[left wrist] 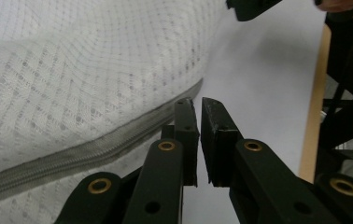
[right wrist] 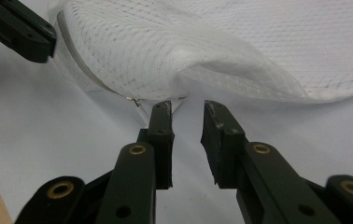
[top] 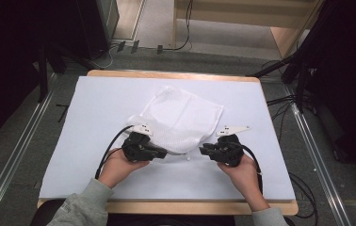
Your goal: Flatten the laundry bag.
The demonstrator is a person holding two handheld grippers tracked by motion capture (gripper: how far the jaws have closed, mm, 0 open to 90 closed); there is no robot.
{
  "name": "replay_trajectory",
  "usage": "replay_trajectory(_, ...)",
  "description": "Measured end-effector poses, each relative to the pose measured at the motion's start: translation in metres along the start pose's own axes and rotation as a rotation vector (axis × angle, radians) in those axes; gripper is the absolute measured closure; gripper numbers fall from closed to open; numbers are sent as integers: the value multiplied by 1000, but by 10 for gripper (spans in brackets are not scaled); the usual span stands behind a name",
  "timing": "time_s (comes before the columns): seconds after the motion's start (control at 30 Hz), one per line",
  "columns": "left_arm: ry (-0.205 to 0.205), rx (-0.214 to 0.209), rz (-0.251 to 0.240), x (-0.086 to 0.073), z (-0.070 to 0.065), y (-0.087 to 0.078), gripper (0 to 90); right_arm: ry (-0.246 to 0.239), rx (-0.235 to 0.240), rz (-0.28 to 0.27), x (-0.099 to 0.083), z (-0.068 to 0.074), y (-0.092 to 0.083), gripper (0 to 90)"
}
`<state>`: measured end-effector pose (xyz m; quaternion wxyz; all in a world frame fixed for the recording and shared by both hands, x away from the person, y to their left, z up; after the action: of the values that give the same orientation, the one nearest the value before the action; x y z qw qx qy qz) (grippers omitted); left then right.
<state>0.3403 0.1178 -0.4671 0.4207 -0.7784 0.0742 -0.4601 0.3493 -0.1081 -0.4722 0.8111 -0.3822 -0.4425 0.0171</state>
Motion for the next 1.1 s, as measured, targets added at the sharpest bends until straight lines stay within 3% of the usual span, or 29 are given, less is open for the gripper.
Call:
replay_trajectory(0.27, -26, 74, -13, 6, 25, 18, 844, 3, 8, -7, -2, 3, 3, 751)
replay_trajectory(0.7, -57, 116, 8, 8, 53, 36, 835, -4, 16, 1, 1, 5, 22, 735)
replay_trajectory(0.97, -63, 119, 22, 4, 61, 40, 822, -38, 47, 34, 4, 6, 48, 602)
replay_trajectory(1.1, -50, 128, 19, 3, 62, 39, 820, -41, 43, 33, 5, 3, 57, 477)
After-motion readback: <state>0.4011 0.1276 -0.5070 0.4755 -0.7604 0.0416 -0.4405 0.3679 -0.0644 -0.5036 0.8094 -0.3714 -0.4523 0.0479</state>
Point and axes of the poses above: each handheld gripper's, and its own axes: y roughly forward along the jaws, x roughly out of its top, z roughly to its left, the point moved 6 cm from there along y, roughly forward along the jaws, and after that the axes turned 7 degrees about x, right-handed, at the moved point
